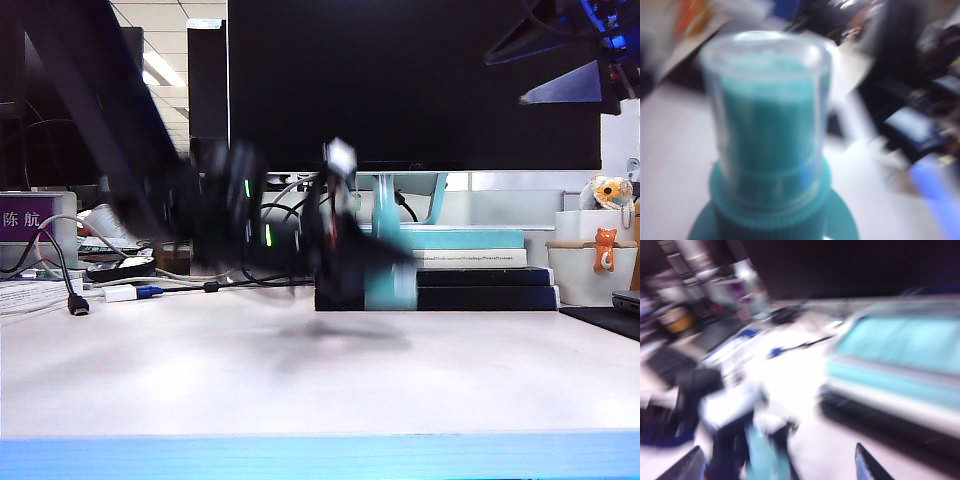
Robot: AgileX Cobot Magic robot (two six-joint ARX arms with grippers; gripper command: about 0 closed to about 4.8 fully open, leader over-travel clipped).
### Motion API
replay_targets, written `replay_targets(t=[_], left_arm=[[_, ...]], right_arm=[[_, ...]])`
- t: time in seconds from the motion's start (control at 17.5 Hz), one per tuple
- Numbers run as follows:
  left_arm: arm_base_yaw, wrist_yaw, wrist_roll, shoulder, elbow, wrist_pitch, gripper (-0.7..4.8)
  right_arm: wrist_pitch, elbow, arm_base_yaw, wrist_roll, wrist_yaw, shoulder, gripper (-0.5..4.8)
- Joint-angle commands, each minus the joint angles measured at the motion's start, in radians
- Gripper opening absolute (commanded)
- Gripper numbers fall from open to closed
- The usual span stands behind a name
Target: Pick up the sprayer with the left hand and remove the lid with the right hand then place it on the table.
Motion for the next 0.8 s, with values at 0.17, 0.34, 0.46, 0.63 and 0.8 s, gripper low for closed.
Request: replay_targets(t=[0.17,0.34,0.46,0.63,0.8], left_arm=[[-0.002,0.19,-0.245,-0.163,0.01,0.011,1.74],[-0.008,0.252,-0.315,-0.165,0.01,-0.016,1.74],[-0.035,0.282,-0.328,-0.165,0.01,-0.023,1.74],[-0.156,0.303,-0.332,-0.165,0.011,-0.007,1.74],[-0.134,0.29,-0.371,-0.166,0.013,0.037,1.74]], right_arm=[[-0.04,0.005,0.053,0.046,-0.188,-0.003,3.86],[-0.039,0.005,0.132,0.045,-0.207,-0.003,3.86],[-0.035,0.005,0.162,0.044,-0.204,-0.002,3.86],[-0.05,0.005,0.174,0.041,-0.211,-0.002,3.33],[-0.071,0.005,0.174,0.041,-0.211,-0.002,3.33]])
